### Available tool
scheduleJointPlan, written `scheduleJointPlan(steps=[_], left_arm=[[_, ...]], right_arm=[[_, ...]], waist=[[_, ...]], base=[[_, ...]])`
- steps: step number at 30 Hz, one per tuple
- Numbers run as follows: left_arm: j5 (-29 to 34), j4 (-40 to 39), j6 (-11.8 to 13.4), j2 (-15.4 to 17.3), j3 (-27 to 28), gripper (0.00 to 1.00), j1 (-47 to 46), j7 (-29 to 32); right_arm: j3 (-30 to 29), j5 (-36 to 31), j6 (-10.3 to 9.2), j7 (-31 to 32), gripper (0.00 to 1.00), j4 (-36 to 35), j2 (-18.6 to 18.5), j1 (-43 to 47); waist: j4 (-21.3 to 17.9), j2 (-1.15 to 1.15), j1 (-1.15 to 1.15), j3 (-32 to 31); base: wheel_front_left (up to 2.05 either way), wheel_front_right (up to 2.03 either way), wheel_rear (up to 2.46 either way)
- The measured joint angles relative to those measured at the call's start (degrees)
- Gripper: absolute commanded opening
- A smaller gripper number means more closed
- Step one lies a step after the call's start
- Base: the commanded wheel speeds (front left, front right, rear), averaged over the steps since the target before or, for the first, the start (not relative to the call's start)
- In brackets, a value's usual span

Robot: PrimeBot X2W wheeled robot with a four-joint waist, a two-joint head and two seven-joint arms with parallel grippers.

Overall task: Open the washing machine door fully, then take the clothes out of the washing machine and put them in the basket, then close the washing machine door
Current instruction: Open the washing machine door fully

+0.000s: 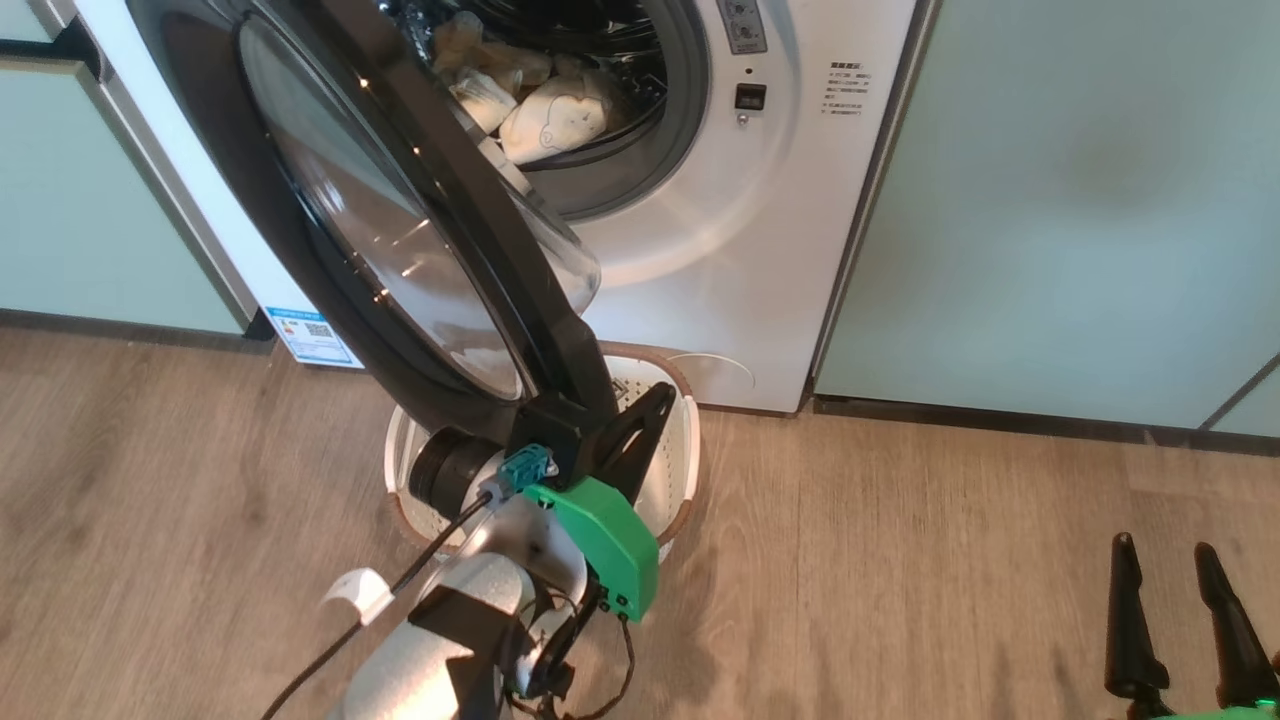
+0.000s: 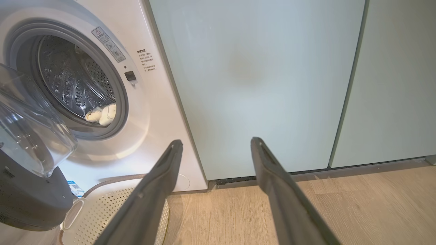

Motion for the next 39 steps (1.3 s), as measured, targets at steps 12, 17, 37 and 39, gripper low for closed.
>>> scheduleJointPlan(steps=[12, 17, 37, 39], left_arm=[[-0.38, -0.88, 0.24, -0.25, -1.11, 0.00, -0.08, -0.51], [-0.41, -1.59, 0.38, -0.44, -2.23, 0.00, 0.01, -0.99], [-0.88, -7.23, 1.48, 0.36, -4.70, 0.00, 3.85, -1.52], [-0.88, -7.36, 1.65, 0.49, -4.91, 0.00, 4.61, -1.49]], right_arm=[[-0.35, 0.01, 0.00, 0.00, 1.00, -0.03, 0.00, -0.01], [-0.38, 0.01, 0.00, 0.00, 1.00, -0.03, 0.00, -0.02], [-0.35, -0.02, 0.00, 0.00, 1.00, 0.13, 0.00, 0.32], [-0.32, -0.03, 0.00, 0.00, 1.00, 0.16, 0.00, 0.47]], waist=[[3.29, 0.00, 0.00, 0.68], [5.65, 0.00, 0.00, 1.02], [17.88, 0.00, 0.00, -0.77], [19.29, 0.00, 0.00, -1.08]], base=[[0.00, 0.00, 0.00], [0.00, 0.00, 0.00], [0.00, 0.00, 0.00], [0.00, 0.00, 0.00]])
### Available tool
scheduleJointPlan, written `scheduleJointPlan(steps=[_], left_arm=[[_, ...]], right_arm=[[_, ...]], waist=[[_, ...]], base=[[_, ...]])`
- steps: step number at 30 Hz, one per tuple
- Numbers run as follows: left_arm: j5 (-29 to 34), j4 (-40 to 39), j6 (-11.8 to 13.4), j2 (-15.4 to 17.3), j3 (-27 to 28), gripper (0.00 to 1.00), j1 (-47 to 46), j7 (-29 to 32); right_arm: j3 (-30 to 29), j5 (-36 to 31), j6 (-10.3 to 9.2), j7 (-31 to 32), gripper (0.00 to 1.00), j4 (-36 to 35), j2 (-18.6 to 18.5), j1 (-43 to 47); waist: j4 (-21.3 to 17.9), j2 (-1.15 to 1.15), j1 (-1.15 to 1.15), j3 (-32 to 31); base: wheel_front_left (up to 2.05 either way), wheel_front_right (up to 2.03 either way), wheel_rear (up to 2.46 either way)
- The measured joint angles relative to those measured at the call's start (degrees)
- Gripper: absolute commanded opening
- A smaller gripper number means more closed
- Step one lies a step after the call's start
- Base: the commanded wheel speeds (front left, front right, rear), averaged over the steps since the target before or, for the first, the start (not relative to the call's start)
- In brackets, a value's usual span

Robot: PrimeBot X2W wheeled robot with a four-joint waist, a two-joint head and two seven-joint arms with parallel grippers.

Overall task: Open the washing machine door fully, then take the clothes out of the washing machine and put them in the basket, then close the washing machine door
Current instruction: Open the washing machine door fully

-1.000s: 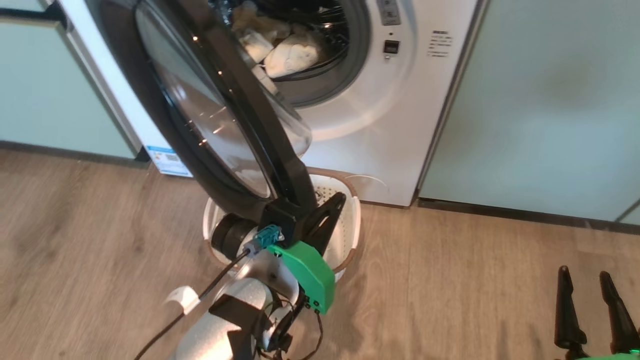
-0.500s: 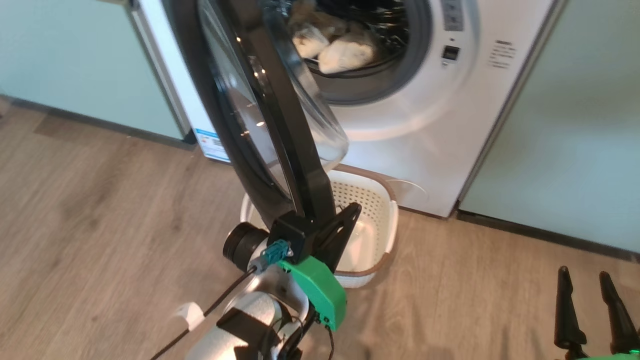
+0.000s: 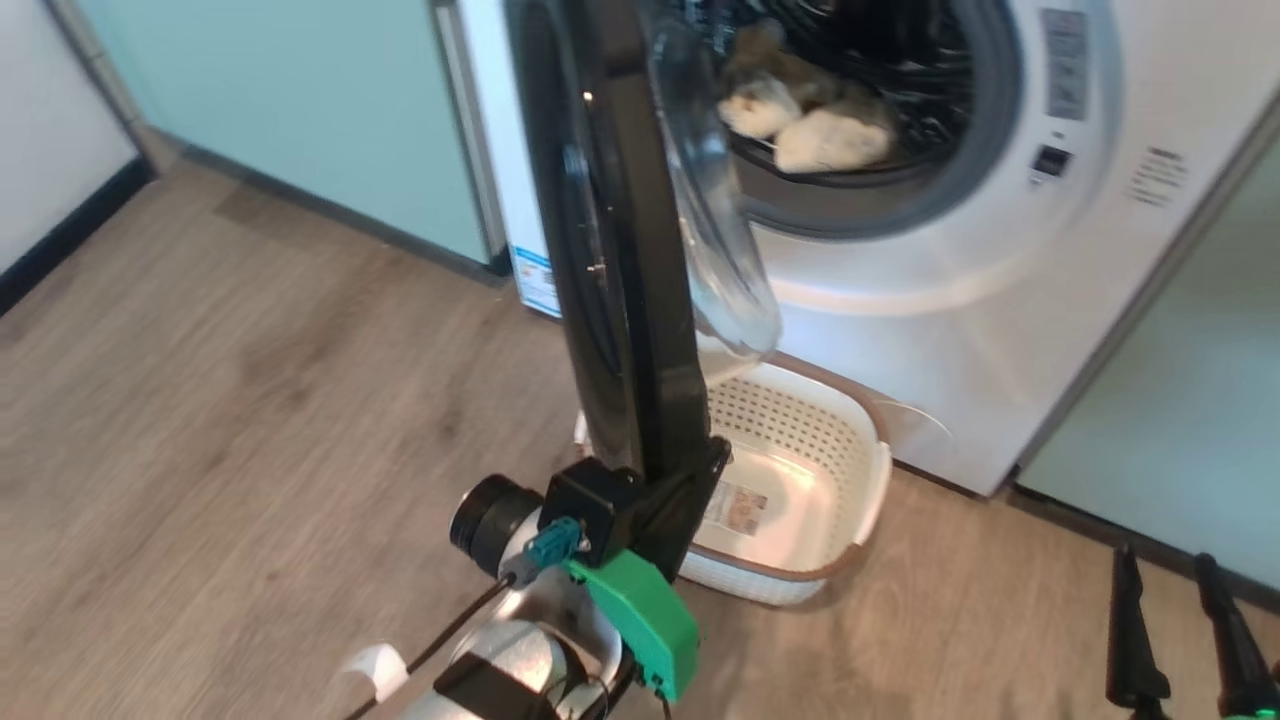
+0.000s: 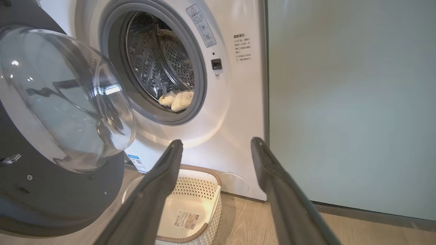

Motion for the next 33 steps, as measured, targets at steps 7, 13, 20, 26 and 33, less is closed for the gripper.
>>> scheduleJointPlan(steps=[7, 13, 20, 26, 33], left_arm=[[-0.01, -0.23, 0.41, 0.67, -0.47, 0.00, 1.54, 0.33], [-0.03, -0.08, 1.10, 1.55, 0.21, 0.00, 2.06, -0.08], [-0.48, 1.79, 1.58, 1.60, 0.86, 0.00, 1.98, -1.10], [-0.49, 2.32, 2.41, 1.75, 1.18, 0.00, 1.97, -2.07], [-0.48, 3.19, 4.08, 2.30, 3.04, 0.00, 1.96, -3.41]], right_arm=[[0.43, 0.02, 0.00, 0.00, 1.00, 0.19, 0.03, 1.22], [0.73, 0.03, 0.00, 0.00, 1.00, 0.20, 0.04, 1.25], [1.12, 0.04, 0.00, 0.00, 1.00, 0.52, 0.04, 1.24], [0.82, 0.15, 0.00, 0.00, 1.00, 0.53, 0.04, 1.23], [0.09, 0.54, 0.00, 0.00, 1.00, 0.51, 0.04, 1.20]], waist=[[4.32, 0.00, 0.00, -1.03], [6.28, 0.00, 0.00, -1.17], [5.51, 0.00, 0.00, -0.98], [5.08, 0.00, 0.00, -0.42], [6.38, 0.00, 0.00, 0.29]], base=[[0.00, 0.00, 0.00], [0.00, 0.00, 0.00], [0.00, 0.00, 0.00], [0.00, 0.00, 0.00], [0.00, 0.00, 0.00]])
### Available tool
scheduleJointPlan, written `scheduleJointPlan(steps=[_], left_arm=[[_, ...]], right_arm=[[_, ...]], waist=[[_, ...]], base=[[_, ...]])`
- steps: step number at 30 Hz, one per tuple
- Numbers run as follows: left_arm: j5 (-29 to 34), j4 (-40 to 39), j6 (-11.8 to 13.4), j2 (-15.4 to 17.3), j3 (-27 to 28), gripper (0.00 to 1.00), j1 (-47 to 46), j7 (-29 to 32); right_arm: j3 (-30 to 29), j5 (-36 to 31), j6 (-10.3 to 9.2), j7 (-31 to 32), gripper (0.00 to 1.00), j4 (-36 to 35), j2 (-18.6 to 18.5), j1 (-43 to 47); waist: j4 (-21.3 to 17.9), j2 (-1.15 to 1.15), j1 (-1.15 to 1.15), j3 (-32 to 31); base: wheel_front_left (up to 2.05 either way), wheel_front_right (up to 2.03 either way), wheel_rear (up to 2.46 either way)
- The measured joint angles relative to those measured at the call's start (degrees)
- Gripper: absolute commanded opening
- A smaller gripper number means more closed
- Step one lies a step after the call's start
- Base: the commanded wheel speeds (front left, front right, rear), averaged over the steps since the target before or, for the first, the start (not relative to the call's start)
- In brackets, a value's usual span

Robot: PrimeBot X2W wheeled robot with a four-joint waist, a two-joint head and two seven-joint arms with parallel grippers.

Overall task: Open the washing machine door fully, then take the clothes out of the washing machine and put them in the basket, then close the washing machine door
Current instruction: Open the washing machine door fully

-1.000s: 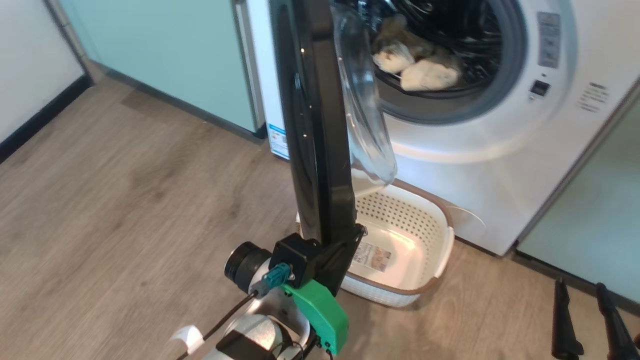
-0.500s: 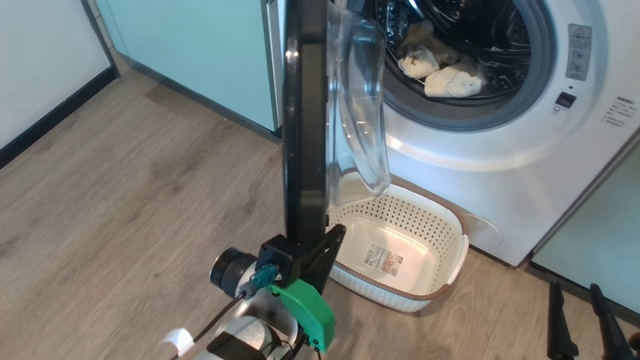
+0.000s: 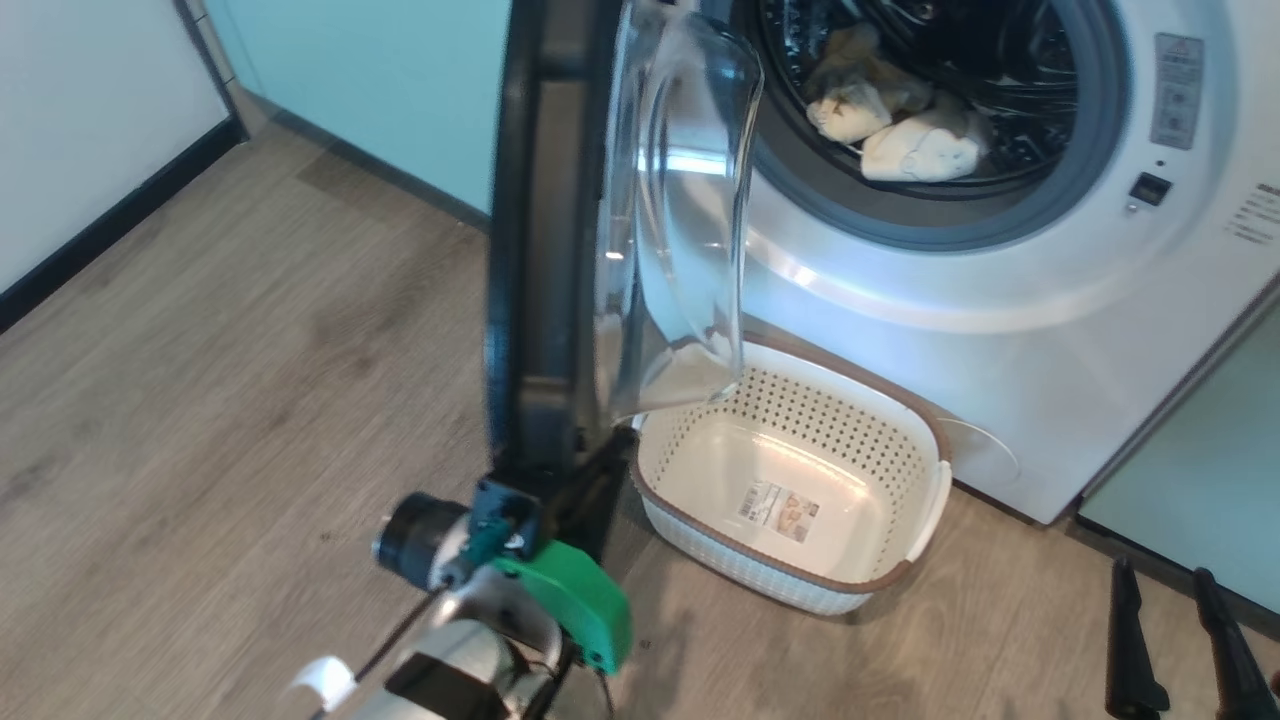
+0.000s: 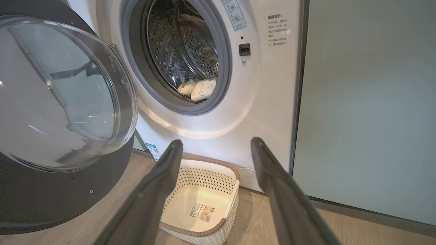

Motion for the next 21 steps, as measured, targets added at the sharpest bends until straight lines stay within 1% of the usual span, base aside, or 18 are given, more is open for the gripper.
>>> scheduleJointPlan(steps=[8, 11, 16, 21], left_arm=[[-0.59, 0.14, 2.88, 1.96, 3.97, 0.00, 0.21, -2.20], [-0.76, 0.00, 3.50, 2.57, 5.39, 0.00, 1.04, -2.76], [-1.40, 0.36, 4.98, 4.31, 7.84, 0.00, 2.66, -3.93], [-2.20, 1.86, 5.60, 5.41, 10.50, 0.00, 2.68, -5.79]], right_arm=[[-0.12, -0.10, 0.00, 0.00, 1.00, -0.03, 0.00, -0.21], [-0.10, -0.22, 0.00, 0.00, 1.00, -0.04, 0.00, -0.38], [0.14, -0.62, 0.00, 0.00, 1.00, -0.04, 0.00, -0.38], [0.21, -0.79, 0.00, 0.00, 1.00, -0.03, 0.00, -0.40]], waist=[[2.18, 0.00, 0.00, 0.55], [2.58, 0.00, 0.00, 0.60], [2.32, 0.00, 0.00, 0.77], [1.67, 0.00, 0.00, 0.76]], base=[[0.00, 0.00, 0.00], [0.00, 0.00, 0.00], [0.00, 0.00, 0.00], [0.00, 0.00, 0.00]])
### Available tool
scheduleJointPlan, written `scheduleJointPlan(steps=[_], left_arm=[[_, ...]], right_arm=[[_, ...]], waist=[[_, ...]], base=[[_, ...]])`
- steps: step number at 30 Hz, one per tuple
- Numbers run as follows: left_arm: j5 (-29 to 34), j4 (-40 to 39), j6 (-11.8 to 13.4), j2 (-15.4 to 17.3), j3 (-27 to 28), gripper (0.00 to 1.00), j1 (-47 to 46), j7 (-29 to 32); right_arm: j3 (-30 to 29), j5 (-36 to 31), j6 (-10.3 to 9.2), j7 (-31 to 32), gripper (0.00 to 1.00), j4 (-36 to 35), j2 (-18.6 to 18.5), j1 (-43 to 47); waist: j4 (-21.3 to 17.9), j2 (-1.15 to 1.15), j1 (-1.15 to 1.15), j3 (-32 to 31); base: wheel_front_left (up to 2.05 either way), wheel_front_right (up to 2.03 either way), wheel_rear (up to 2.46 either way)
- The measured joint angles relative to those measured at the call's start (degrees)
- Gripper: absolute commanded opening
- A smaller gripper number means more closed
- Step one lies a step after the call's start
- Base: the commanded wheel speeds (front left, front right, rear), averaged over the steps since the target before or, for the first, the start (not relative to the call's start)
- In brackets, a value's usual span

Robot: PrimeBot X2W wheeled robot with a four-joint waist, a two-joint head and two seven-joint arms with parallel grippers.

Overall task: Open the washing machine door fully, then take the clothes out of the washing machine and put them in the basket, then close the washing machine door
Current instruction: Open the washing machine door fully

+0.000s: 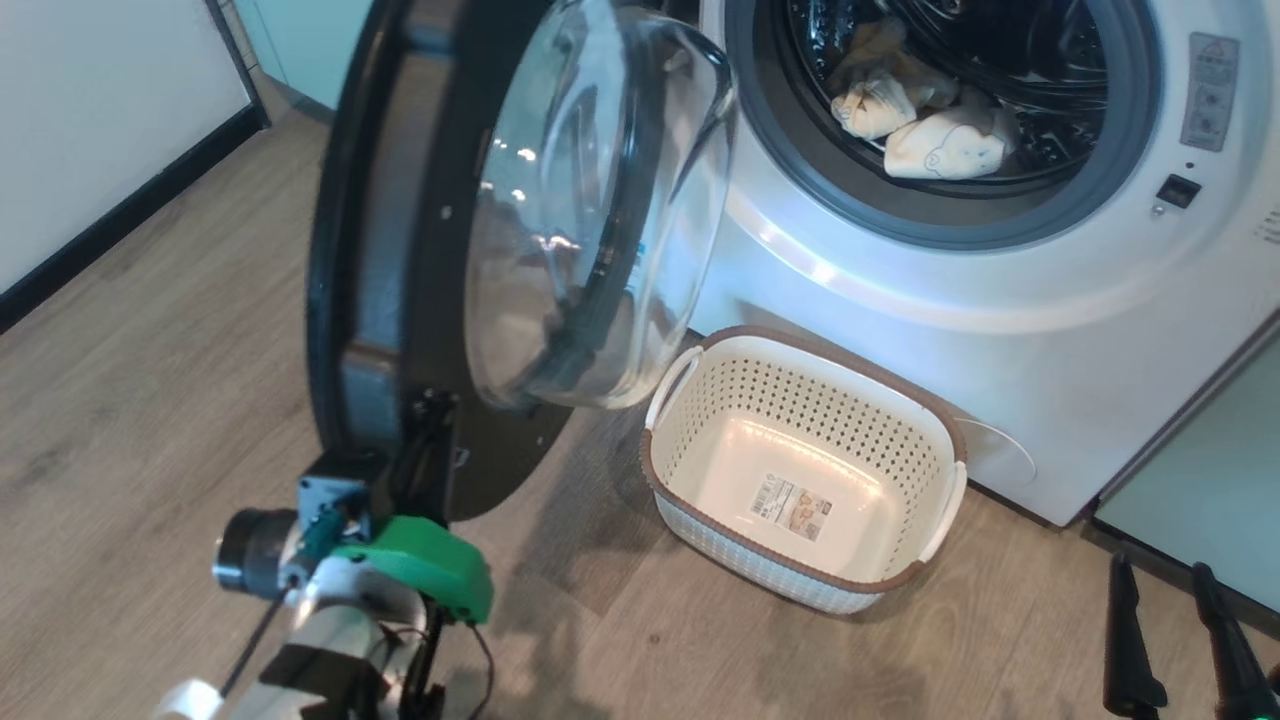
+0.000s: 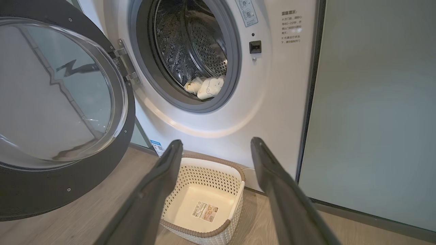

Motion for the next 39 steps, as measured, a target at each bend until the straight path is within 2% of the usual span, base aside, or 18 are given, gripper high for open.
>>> scheduleJointPlan(steps=[11, 16, 20, 33, 39], left_arm=[[-2.35, 8.56, 0.08, 1.92, 6.31, 0.00, -0.80, -5.01], [-2.47, 12.69, -1.47, 2.05, 8.92, 0.00, -2.68, -5.54], [-1.92, 13.15, -2.72, 1.89, 13.37, 0.00, -4.32, -5.68], [4.26, 18.15, -7.53, 0.10, 24.42, 0.00, -7.81, -5.93], [7.24, 21.63, -8.22, -0.29, 27.54, 0.00, -12.09, -5.94]], right_arm=[[0.04, -0.81, 0.00, 0.00, 1.00, 0.00, 0.00, -0.01], [0.08, -1.19, 0.00, 0.00, 1.00, 0.01, 0.00, -0.01], [0.12, -1.33, 0.00, 0.00, 1.00, 0.01, 0.00, -0.01], [0.25, -2.92, 0.00, 0.00, 1.00, -0.23, 0.00, -0.01], [0.35, -4.25, 0.00, 0.00, 1.00, -0.49, 0.00, -0.19]], waist=[[-1.56, 0.00, 0.00, 0.28], [-2.08, 0.00, 0.00, 0.45], [-2.44, 0.00, 0.00, 0.47], [-2.98, 0.00, 0.00, 1.92], [-3.26, 0.00, 0.00, 3.84]], base=[[0.00, 0.00, 0.00], [0.00, 0.00, 0.00], [0.00, 0.00, 0.00], [0.00, 0.00, 0.00], [0.00, 0.00, 0.00]])
